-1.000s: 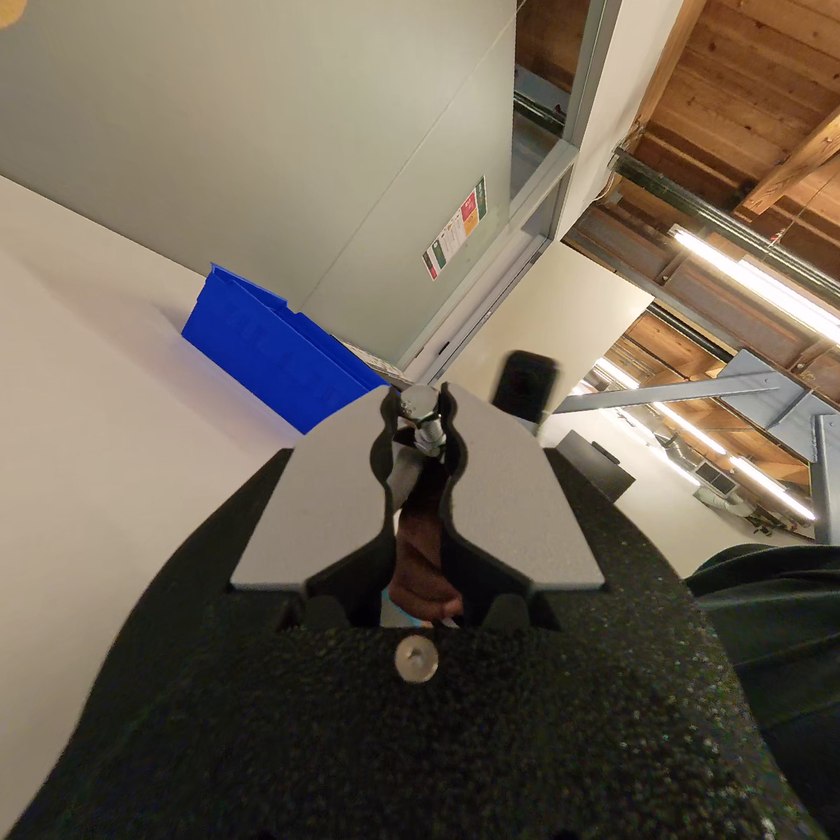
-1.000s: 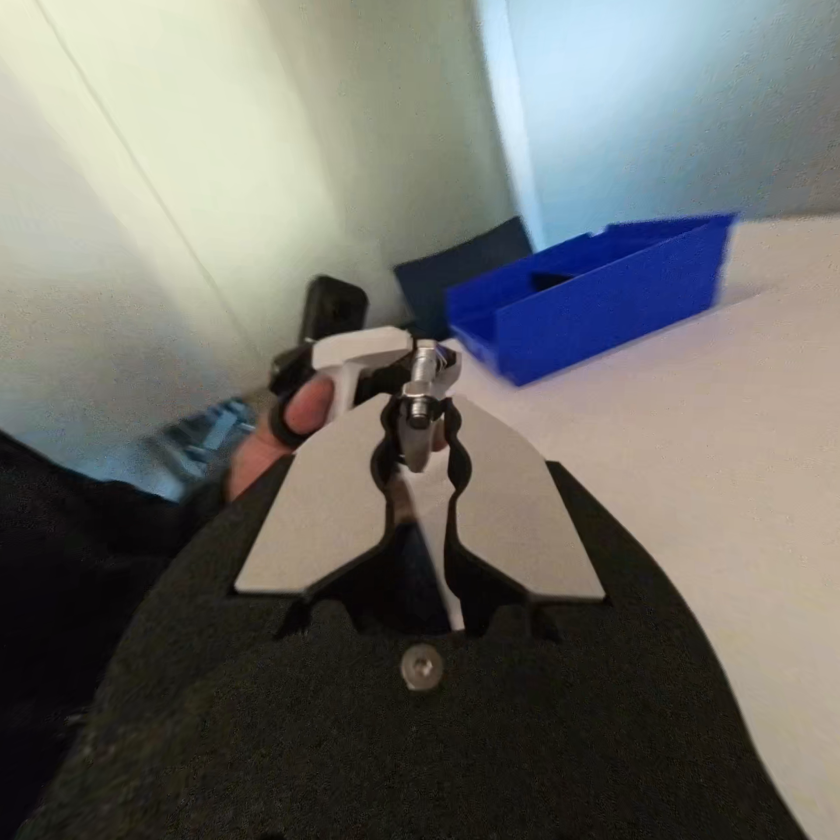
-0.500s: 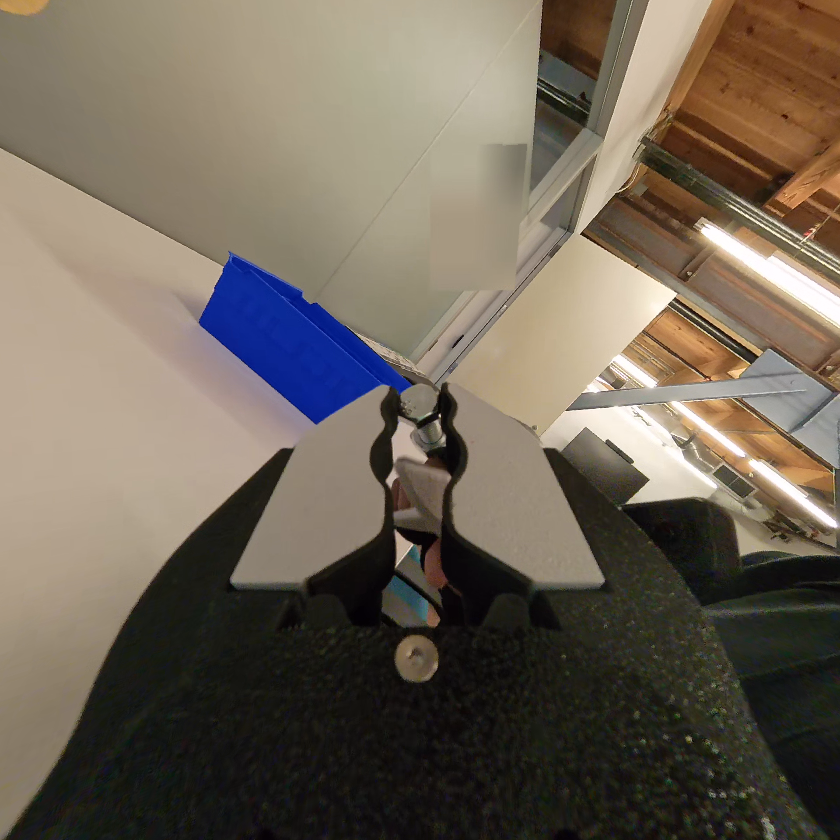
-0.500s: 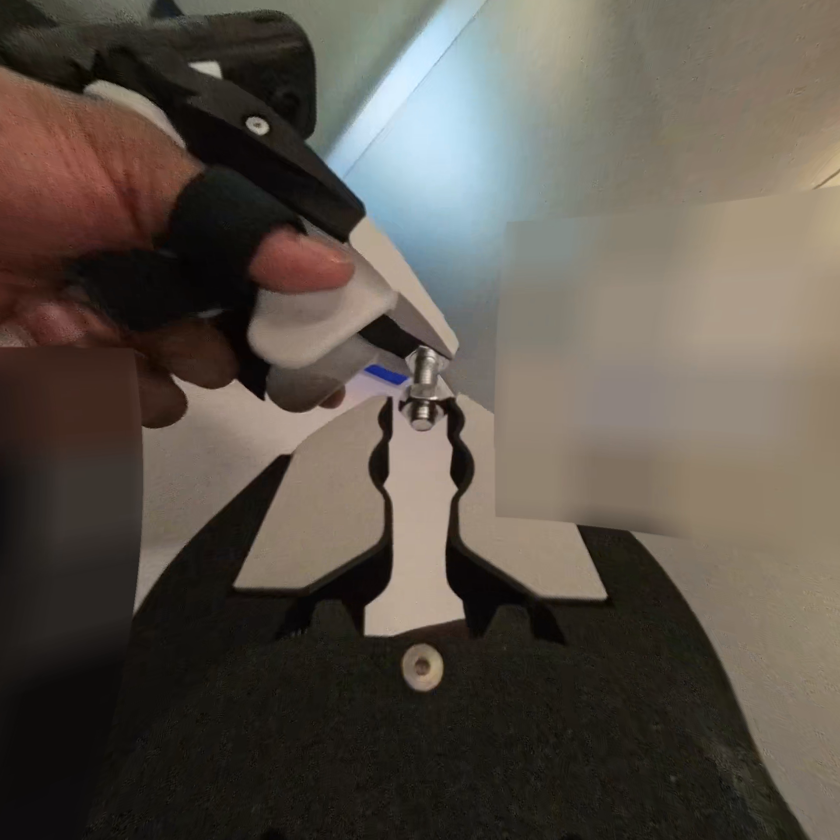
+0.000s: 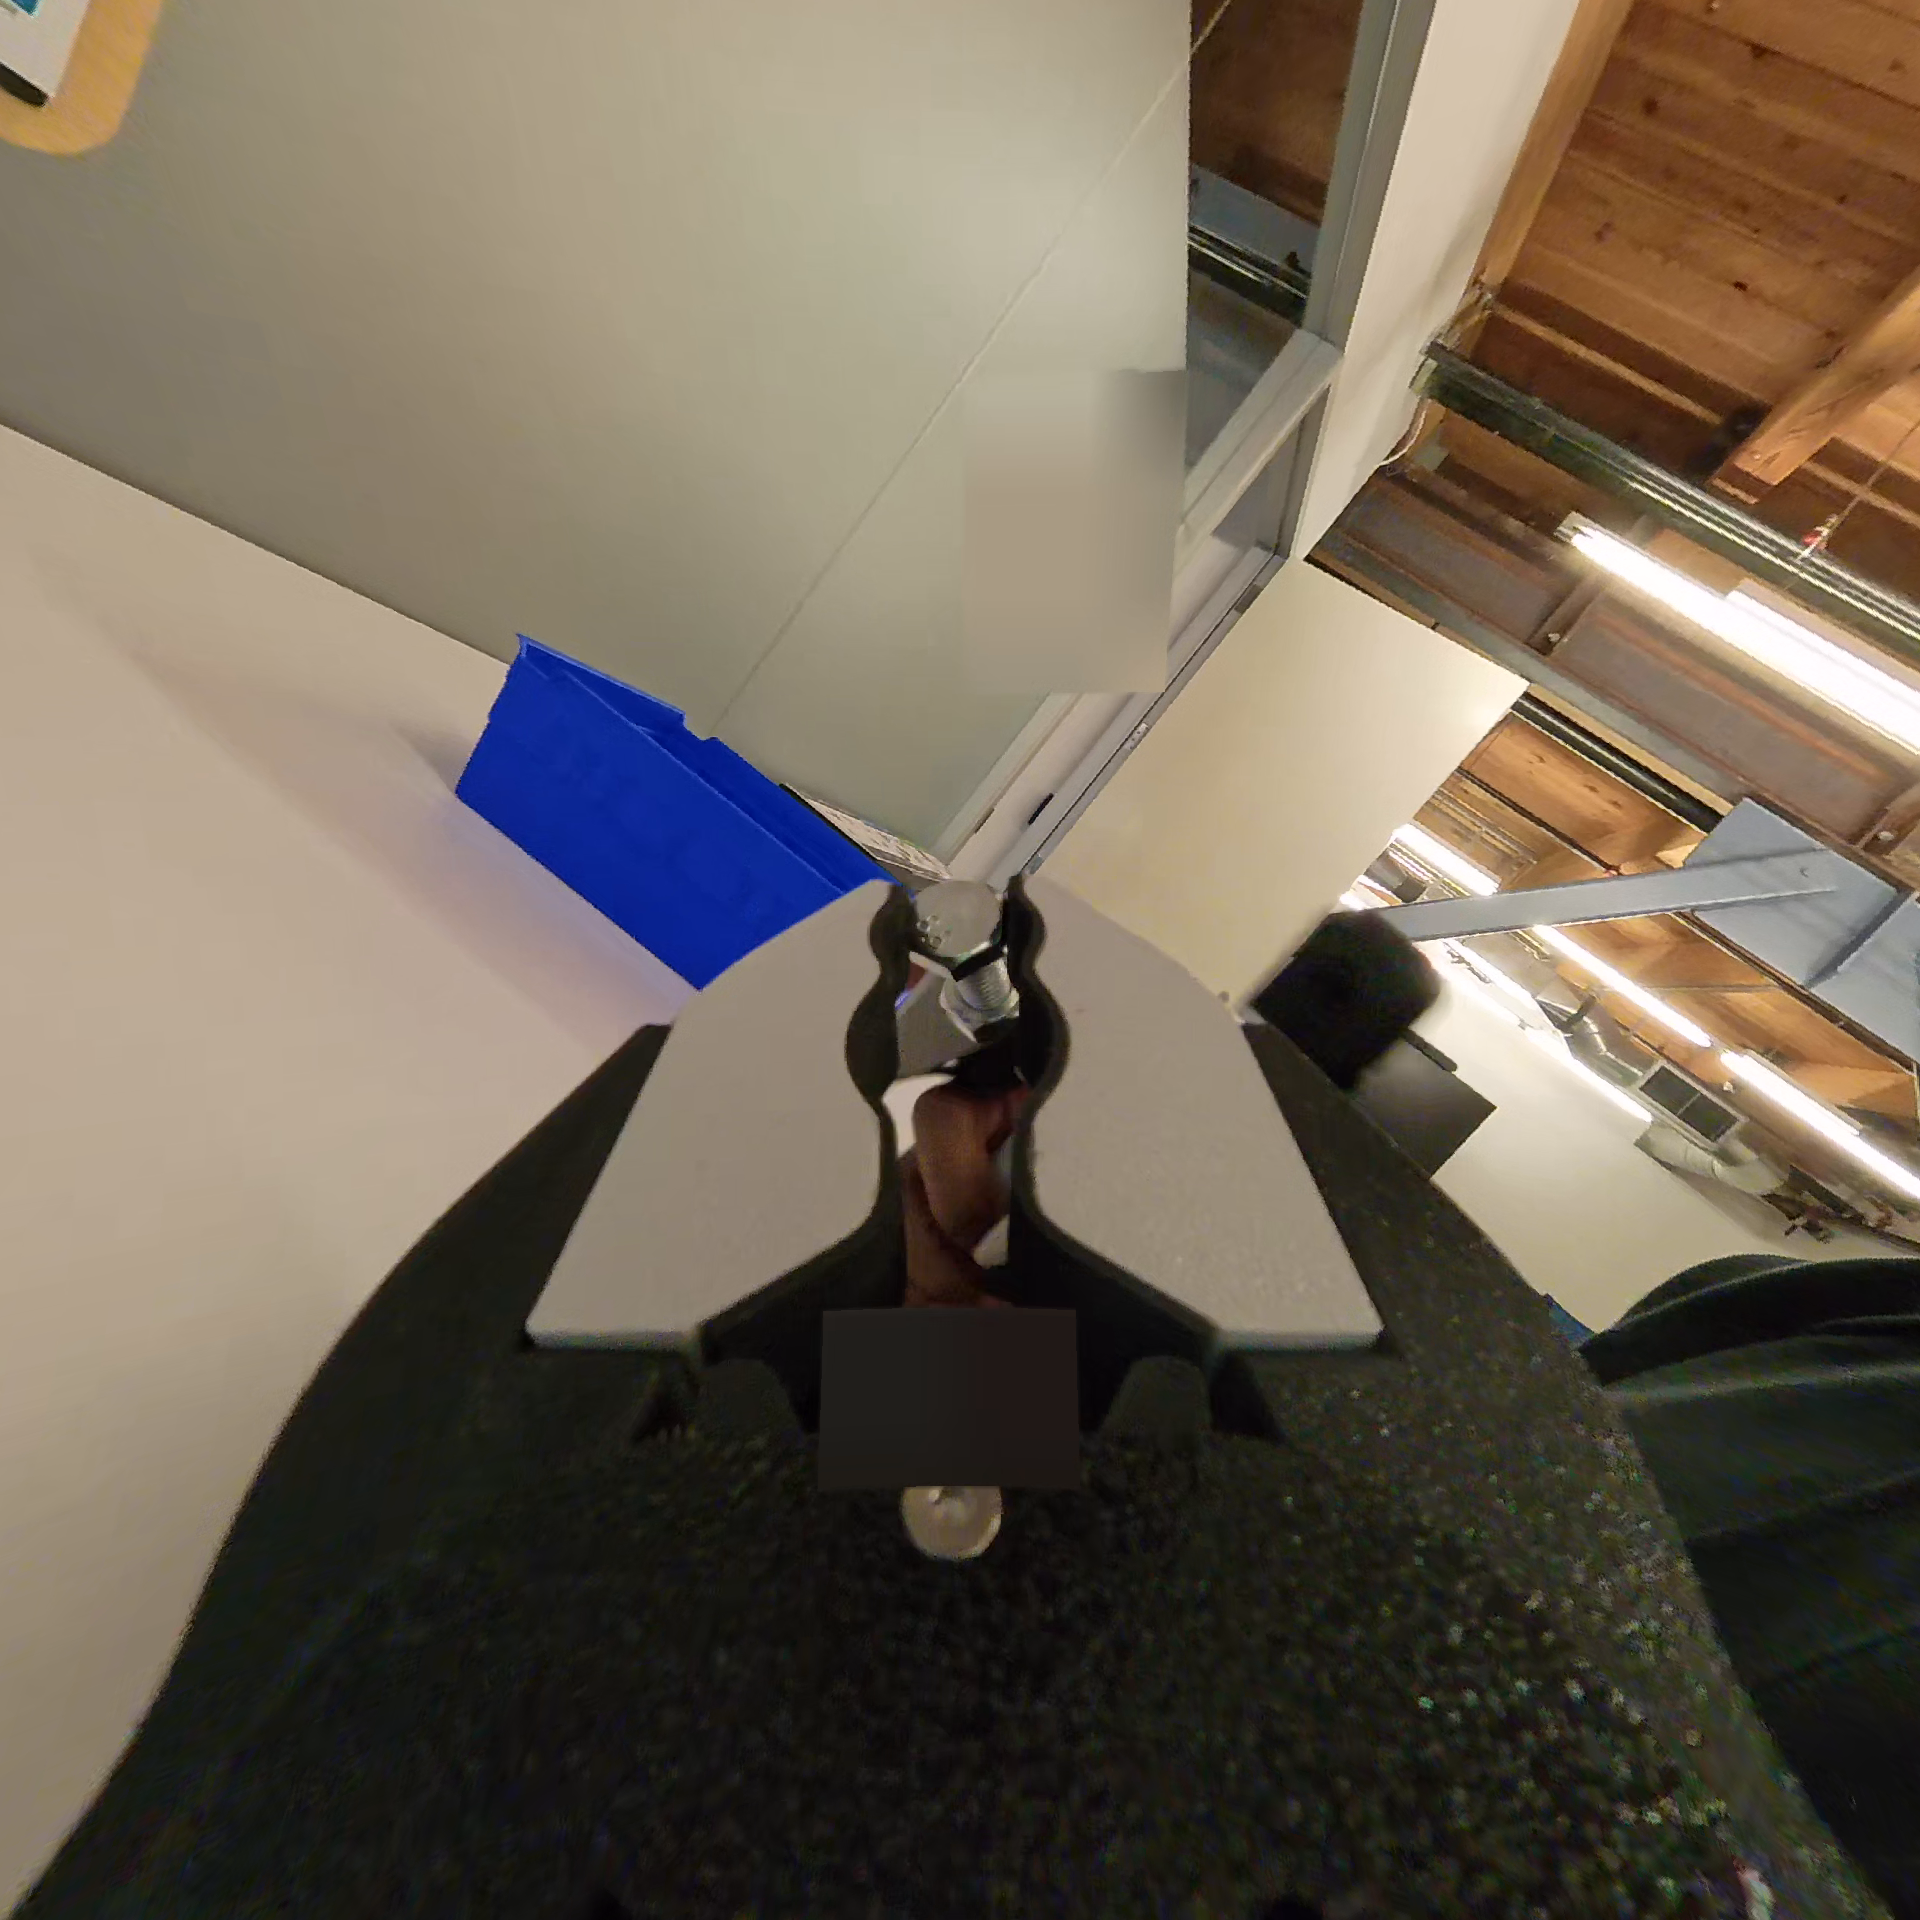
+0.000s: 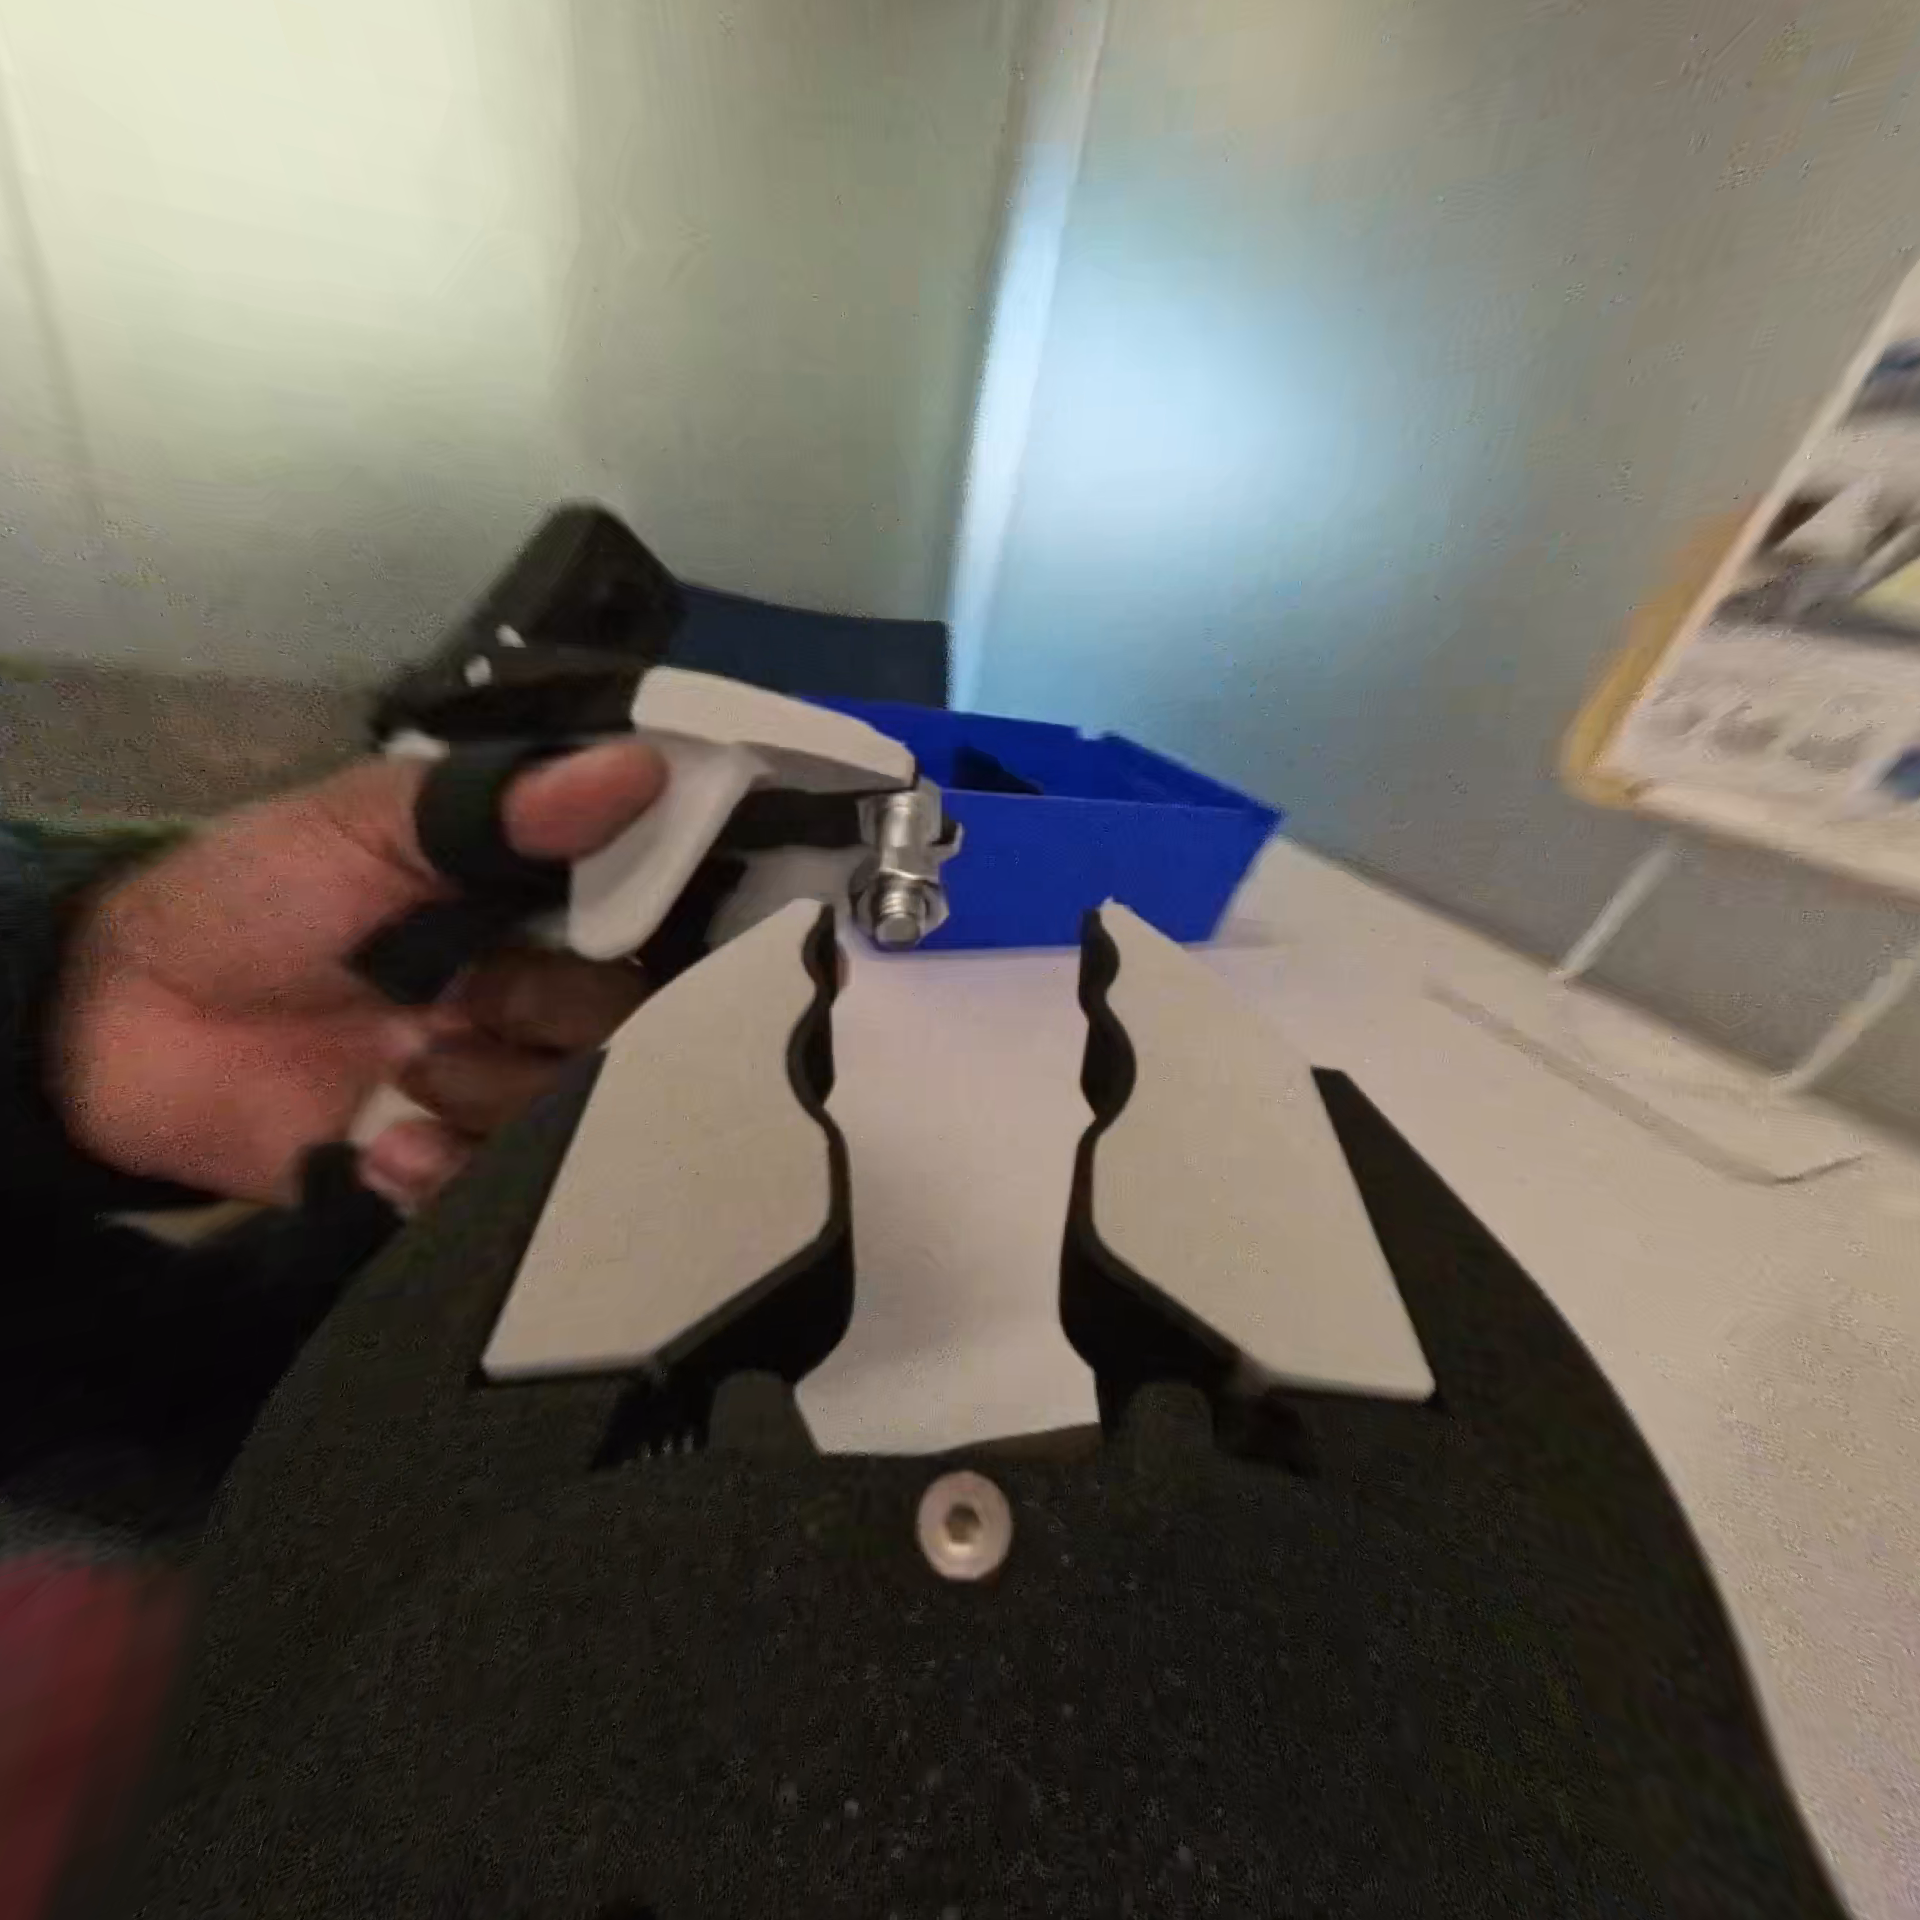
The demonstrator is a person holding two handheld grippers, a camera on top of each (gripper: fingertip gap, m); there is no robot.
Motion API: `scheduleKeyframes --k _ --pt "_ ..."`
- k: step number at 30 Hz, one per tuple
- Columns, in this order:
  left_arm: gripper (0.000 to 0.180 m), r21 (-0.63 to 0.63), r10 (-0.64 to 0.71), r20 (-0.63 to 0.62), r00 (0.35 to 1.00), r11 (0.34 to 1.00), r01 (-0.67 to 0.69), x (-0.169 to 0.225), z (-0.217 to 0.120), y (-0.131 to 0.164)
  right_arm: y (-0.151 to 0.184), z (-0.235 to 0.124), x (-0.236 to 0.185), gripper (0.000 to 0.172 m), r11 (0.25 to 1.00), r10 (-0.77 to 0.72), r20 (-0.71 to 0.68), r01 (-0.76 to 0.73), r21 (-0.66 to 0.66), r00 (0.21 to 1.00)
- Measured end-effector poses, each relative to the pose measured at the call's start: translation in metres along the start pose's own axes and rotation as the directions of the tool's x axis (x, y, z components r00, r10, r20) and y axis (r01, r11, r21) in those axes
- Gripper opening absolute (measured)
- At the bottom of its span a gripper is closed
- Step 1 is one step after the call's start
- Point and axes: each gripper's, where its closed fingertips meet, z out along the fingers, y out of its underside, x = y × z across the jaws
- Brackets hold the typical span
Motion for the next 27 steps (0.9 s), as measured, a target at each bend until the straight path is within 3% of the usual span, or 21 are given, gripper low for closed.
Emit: scheduleKeyframes --k 3,5,7,9,11,12,14,16,17,19,21,22,24,27 --pt "0.017 -0.018 -0.01 0.017 1.0 1.0 0.01 -0.003 0.001 0.003 0.001 0.001 -0.004 0.044 0.908 -0.418 -0.104 0.41 -0.09 0.903" --pt "0.017 -0.035 -0.017 0.021 1.0 0.999 0.018 -0.004 0.004 0.006 0.002 0.003 -0.006 0.038 0.858 -0.511 -0.114 0.497 -0.133 0.852" --pt "0.017 -0.051 -0.017 0.021 1.0 0.999 0.018 -0.004 0.006 0.009 0.002 0.004 -0.007 0.022 0.864 -0.5 -0.116 0.484 -0.14 0.858" --pt "0.017 -0.051 -0.014 0.02 1.0 0.999 0.015 -0.004 0.006 0.009 0.003 0.005 -0.007 0.021 0.939 -0.33 -0.076 0.319 -0.125 0.941" --pt "0.017 -0.04 -0.015 0.008 1.0 0.999 0.015 -0.004 0.006 0.007 0.001 0.006 -0.01 0.019 0.995 0.045 0.026 -0.042 -0.091 0.999" --pt "0.017 -0.031 -0.016 0.001 1.0 0.999 0.016 -0.003 0.005 0.006 0.0 0.007 -0.011 0.019 0.963 0.263 0.098 -0.255 -0.089 0.96" --pt "0.017 -0.014 -0.019 -0.024 1.0 1.0 0.018 0.0 0.004 0.004 -0.008 0.005 -0.013 0.019 0.818 0.57 0.267 -0.567 -0.098 0.777" --pt "0.017 -0.003 -0.021 -0.04 0.999 1.0 0.02 0.003 0.005 0.002 -0.016 0.0 -0.014 0.03 0.738 0.644 0.385 -0.669 -0.085 0.661" --pt "0.017 -0.002 -0.017 -0.035 0.999 1.0 0.017 0.003 0.005 0.002 -0.017 -0.001 -0.014 0.036 0.752 0.624 0.394 -0.656 -0.067 0.675" --pt "0.017 0.01 -0.024 -0.035 0.999 1.0 0.024 0.003 0.004 -0.001 -0.01 0.001 -0.01 0.044 0.867 0.479 0.292 -0.498 -0.008 0.828" --pt "0.017 0.013 -0.034 -0.03 0.999 0.999 0.034 0.002 0.003 -0.001 0.0 0.003 -0.004 0.048 0.983 0.182 0.117 -0.183 -0.001 0.976" --pt "0.017 0.007 -0.031 -0.022 0.999 0.999 0.031 0.0 0.003 0.0 0.002 0.003 -0.002 0.048 1.0 0.01 0.044 -0.01 -0.015 0.999" --pt "0.017 -0.009 -0.032 -0.006 0.999 0.999 0.032 -0.001 0.004 0.002 0.002 0.004 -0.003 0.047 0.96 -0.276 -0.049 0.273 -0.062 0.96" --pt "0.017 -0.024 -0.038 -0.005 0.999 0.999 0.038 -0.002 0.007 0.005 0.008 0.009 -0.007 0.04 0.888 -0.45 -0.083 0.437 -0.142 0.889"
